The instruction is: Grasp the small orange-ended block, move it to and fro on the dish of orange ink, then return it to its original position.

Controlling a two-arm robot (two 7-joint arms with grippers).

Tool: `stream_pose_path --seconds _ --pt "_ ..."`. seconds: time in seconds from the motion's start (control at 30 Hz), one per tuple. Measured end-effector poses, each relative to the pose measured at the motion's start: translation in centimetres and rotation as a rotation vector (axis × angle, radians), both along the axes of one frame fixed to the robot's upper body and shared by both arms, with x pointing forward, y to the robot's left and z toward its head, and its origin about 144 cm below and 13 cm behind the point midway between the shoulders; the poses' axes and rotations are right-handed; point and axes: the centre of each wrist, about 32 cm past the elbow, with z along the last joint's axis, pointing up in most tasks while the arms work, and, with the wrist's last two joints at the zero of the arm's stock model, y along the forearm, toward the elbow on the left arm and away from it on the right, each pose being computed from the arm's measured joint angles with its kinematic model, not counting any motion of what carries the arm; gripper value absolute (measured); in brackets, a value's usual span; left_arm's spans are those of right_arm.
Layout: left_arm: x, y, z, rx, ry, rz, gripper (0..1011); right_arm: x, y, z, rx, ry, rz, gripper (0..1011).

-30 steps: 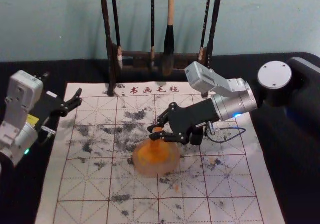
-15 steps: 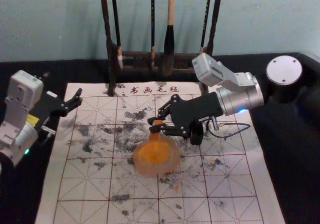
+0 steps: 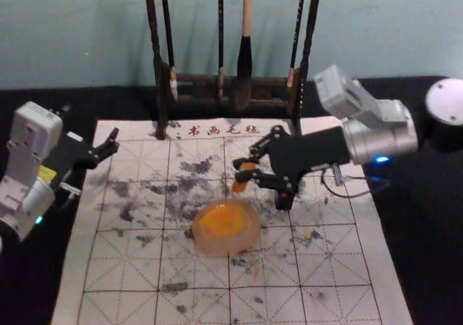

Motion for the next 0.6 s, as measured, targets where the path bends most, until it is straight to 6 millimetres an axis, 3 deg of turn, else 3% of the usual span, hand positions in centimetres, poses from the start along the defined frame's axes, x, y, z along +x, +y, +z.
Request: stream_pose_path --seconds 0.6 --pt "0.0 0.0 0.0 0.0 0.0 0.0 1001 -4.0 -4.9 0.2 0.008 -0.008 -0.151 134"
